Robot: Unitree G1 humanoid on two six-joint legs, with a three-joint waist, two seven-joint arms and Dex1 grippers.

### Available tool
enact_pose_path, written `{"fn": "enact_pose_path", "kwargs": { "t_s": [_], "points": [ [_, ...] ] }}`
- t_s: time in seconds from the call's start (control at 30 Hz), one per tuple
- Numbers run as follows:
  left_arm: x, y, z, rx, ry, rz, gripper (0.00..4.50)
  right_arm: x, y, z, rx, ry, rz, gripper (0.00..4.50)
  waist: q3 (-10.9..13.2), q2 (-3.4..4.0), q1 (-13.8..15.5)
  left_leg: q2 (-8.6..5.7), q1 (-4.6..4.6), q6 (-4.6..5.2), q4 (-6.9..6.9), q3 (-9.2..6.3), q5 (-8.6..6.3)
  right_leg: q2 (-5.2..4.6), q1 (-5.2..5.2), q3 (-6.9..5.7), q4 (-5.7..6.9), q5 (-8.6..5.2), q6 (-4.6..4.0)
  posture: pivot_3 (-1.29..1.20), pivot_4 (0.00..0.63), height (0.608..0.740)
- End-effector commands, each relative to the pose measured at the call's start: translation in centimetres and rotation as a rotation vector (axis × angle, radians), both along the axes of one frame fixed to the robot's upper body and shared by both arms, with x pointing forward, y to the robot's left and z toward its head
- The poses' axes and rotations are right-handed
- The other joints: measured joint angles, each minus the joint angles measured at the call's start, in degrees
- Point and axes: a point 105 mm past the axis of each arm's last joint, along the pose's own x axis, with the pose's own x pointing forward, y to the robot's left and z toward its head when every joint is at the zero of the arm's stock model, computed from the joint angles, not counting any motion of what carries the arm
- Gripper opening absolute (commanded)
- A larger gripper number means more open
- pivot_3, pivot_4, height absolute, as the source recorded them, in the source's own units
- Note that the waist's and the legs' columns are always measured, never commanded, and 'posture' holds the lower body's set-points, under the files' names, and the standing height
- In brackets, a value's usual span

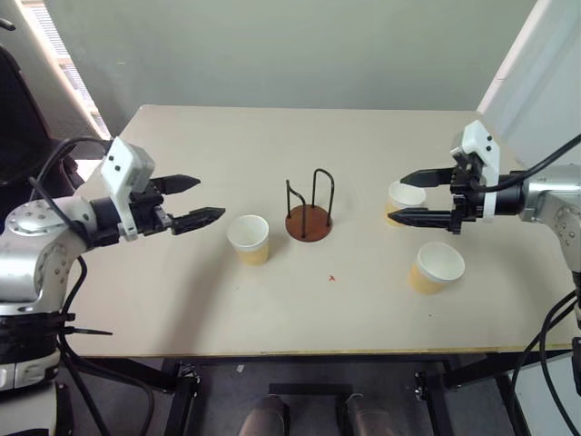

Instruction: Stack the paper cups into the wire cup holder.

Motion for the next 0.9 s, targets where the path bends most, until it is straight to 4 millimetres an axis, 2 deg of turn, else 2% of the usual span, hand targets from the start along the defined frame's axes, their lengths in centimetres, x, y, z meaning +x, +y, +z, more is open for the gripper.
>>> {"fn": "enact_pose_path", "kwargs": {
  "t_s": [0.03,0.17,0.3,0.43,0.57,0.73,0.9],
  "points": [
    [0.3,-0.3,1.5,-0.006,-0.035,-0.024,4.5,-0.5,0.4,1.6,0.012,-0.064,0.018,4.49,0.0,0.0,-0.01,0.0,0.01,0.0,0.0,0.0,0.0,0.0,0.0,0.0,0.0,0.0,0.0,0.0,0.15,0.74],
    [0.9,-1.3,1.2,-0.023,-0.025,-0.056,4.5,-0.4,-0.3,1.3,0.019,-0.068,-0.026,4.49,0.0,0.0,0.02,0.0,0.01,0.0,0.0,0.0,0.0,-0.01,0.0,0.0,0.03,0.01,-0.02,0.0,0.15,0.74],
    [1.0,-2.4,1.3,-0.022,0.005,-0.099,4.5,-0.6,-0.6,2.3,0.039,-0.096,-0.045,4.49,0.0,0.0,0.01,0.0,-0.02,-0.02,0.0,0.02,0.01,0.0,-0.03,0.03,0.02,0.05,0.05,0.0,0.15,0.74],
    [0.9,-2.9,-0.3,0.055,0.1,-0.138,4.5,-0.4,-0.8,3.6,0.089,-0.127,-0.077,4.49,0.0,0.0,0.0,0.02,-0.02,-0.03,0.0,0.03,0.01,0.01,-0.04,0.03,0.0,0.11,0.14,0.0,0.15,0.74],
    [1.6,-3.4,-1.1,0.074,0.132,-0.133,4.5,-0.9,-0.4,3.6,0.094,-0.13,-0.076,4.49,0.0,0.0,-0.01,0.03,-0.01,-0.03,-0.03,0.03,0.01,0.03,-0.04,0.04,0.0,0.1,0.13,0.0,0.15,0.74],
    [2.5,-4.6,-1.7,0.081,0.127,-0.136,4.5,-1.2,-0.3,3.7,0.099,-0.128,-0.087,4.49,0.0,0.0,0.11,0.02,-0.05,-0.03,-0.01,0.03,0.01,0.01,-0.04,0.04,-0.05,0.1,0.13,0.0,0.15,0.74],
    [3.3,-6.5,-1.4,0.052,0.088,-0.16,4.5,-1.5,-0.3,3.7,0.09,-0.131,-0.089,4.49,0.0,0.0,0.17,0.02,-0.06,-0.03,0.0,0.04,0.02,0.01,-0.04,0.04,-0.05,0.17,0.25,0.0,0.15,0.74]
  ]
}}
